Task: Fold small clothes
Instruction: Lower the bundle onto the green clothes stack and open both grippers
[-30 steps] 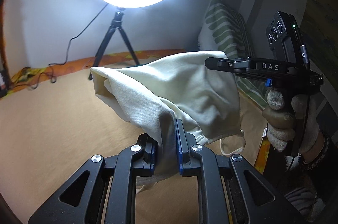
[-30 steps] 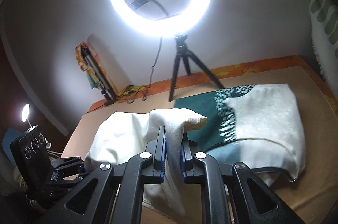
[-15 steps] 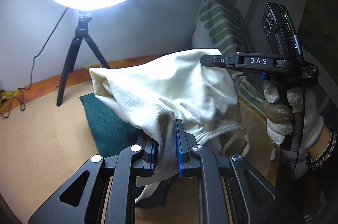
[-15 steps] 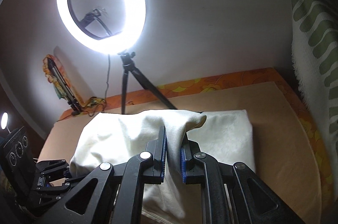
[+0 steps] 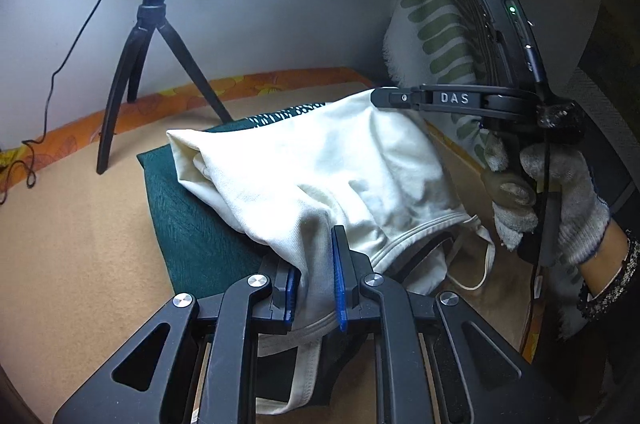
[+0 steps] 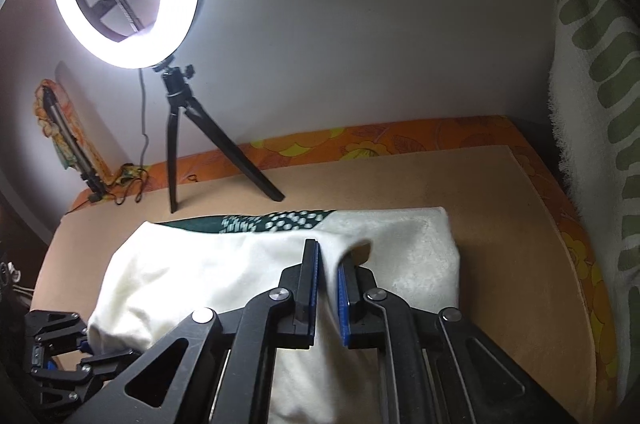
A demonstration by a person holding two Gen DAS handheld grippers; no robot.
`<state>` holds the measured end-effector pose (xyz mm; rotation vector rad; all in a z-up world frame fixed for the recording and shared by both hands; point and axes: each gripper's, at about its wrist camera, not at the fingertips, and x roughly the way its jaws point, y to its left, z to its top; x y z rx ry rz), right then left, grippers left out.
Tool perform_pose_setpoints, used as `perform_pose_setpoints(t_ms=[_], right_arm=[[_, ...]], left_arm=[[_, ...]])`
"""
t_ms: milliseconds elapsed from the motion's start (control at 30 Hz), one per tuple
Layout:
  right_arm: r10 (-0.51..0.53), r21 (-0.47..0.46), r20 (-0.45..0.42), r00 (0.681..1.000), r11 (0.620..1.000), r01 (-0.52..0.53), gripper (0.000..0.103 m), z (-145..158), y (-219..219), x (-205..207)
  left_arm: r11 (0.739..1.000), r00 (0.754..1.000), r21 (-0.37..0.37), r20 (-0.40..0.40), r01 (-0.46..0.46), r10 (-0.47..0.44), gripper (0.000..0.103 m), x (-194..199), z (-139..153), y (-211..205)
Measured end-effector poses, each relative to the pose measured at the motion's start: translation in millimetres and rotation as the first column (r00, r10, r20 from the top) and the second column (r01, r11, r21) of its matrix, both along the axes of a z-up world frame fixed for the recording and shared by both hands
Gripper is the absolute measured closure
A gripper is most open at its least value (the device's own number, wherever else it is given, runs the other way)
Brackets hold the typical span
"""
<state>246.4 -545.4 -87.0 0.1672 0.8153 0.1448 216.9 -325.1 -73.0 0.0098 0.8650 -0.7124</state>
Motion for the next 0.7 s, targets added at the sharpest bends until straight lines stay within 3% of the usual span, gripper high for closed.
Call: perform_pose_setpoints(t_ms=[267,300,333,400,533,600,700], right_arm=[[-0.038,-0.041,-0.003,0.999,0.998,0.037,0.093,-2,-6,-4],[-0.042,-0.042,-0.001,0.999,0.998,0.042,0.091,-2,-6,-5],[-0.047,-0.041,0.004,0.999,0.998,0.047,0.087,0,-7,-7],[-0.062,-0.04,0.02,0.998,0.997,0.063,0.067,3,-7,-11],[-0.081,-0.04,0.03,0.996,0.996,0.082,0.062,7,-6,-16],[-0.091,-0.048,0.036,0.995,0.995,0.093,0.045,9,-4,-20],[-0.098,-0.064,0.056,0.994,0.993,0.101,0.031,13,1,-28]], left_arm=[[0.999,1.0,0.044,-0.011,-0.021,0.021,0.081,0,3,-1],[0.999,1.0,0.046,-0.008,-0.02,0.021,0.074,-1,4,-1],[0.999,1.0,0.048,-0.003,-0.021,0.021,0.064,-2,5,0],[0.998,0.999,0.051,0.025,-0.03,0.028,0.052,-7,10,1],[0.997,0.997,0.064,0.073,-0.036,0.031,0.037,-16,20,1],[0.997,0.995,0.068,0.094,-0.042,0.036,0.031,-20,25,1],[0.996,0.994,0.07,0.104,-0.046,0.039,0.03,-25,29,4]])
